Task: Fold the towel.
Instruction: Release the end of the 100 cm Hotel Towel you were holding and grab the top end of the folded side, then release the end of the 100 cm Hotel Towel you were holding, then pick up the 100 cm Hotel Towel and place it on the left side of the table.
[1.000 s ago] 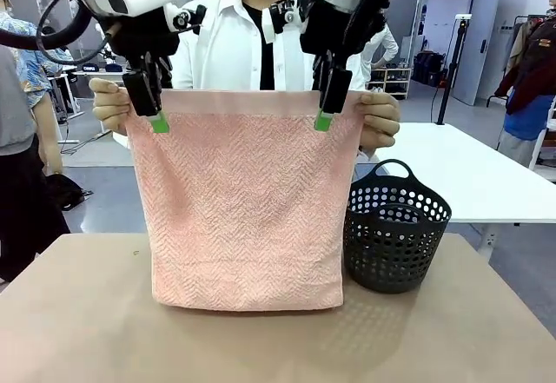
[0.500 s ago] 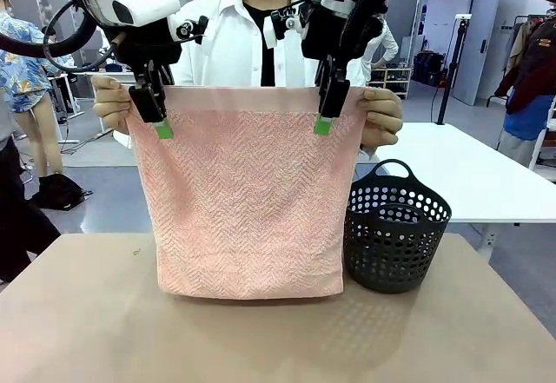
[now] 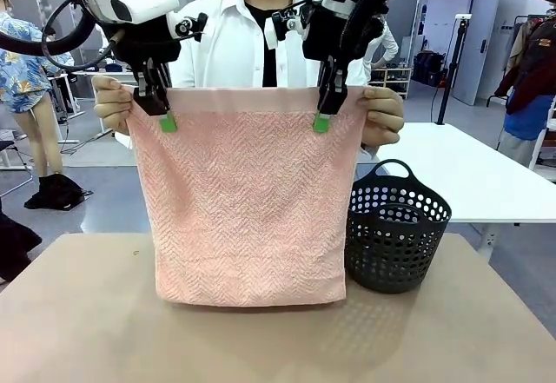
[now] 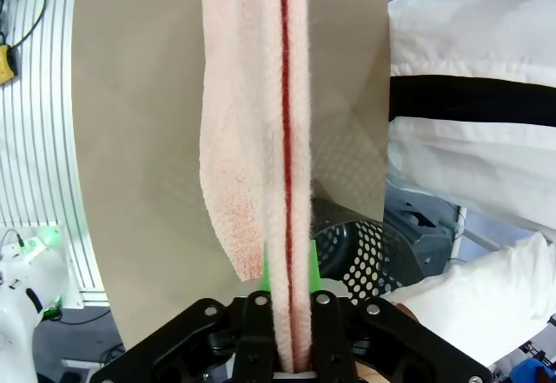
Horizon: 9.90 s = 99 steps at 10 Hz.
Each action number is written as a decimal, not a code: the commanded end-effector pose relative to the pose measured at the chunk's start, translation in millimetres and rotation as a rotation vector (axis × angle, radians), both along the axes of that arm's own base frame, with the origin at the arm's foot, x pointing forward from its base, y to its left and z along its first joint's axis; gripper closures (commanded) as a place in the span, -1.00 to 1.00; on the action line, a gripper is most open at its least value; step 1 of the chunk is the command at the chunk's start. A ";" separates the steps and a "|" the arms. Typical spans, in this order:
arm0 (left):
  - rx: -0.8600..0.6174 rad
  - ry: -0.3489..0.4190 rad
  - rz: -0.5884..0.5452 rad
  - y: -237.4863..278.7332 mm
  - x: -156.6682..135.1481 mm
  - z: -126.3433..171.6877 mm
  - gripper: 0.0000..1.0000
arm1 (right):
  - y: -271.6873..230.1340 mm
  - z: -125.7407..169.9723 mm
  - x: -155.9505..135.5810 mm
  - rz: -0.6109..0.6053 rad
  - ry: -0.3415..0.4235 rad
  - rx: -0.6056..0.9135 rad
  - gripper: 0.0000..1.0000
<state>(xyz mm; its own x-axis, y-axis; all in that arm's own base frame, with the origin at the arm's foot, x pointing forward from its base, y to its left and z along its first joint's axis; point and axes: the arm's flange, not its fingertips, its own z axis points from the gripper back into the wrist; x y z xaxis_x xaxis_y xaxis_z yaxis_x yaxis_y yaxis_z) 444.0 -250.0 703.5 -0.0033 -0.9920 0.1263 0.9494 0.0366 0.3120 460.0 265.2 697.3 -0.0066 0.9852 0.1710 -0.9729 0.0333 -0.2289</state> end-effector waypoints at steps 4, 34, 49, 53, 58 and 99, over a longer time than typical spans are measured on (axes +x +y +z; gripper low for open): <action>-0.016 -0.013 0.016 9.8 -7.7 -3.9 1.00 | 0.8 -4.4 -3.9 -0.053 0.009 0.011 1.00; -0.001 -0.002 0.002 1.3 -0.5 1.1 1.00 | 1.2 0.2 -0.9 0.001 0.000 0.000 1.00; 0.001 0.003 0.001 -0.4 -0.3 -1.3 0.63 | 2.5 3.0 -1.7 0.019 -0.003 -0.003 0.91; 0.009 -0.027 -0.014 0.5 -4.5 0.9 -1.00 | -0.7 7.2 -5.1 0.026 -0.019 -0.011 -0.04; -0.010 -0.039 -0.019 2.3 -7.8 9.8 -1.00 | -8.5 17.0 -11.8 0.020 -0.029 0.026 -1.00; -0.553 -0.127 0.766 308.6 -123.7 178.1 -1.00 | -314.3 172.5 -103.7 -0.686 -0.191 0.632 -1.00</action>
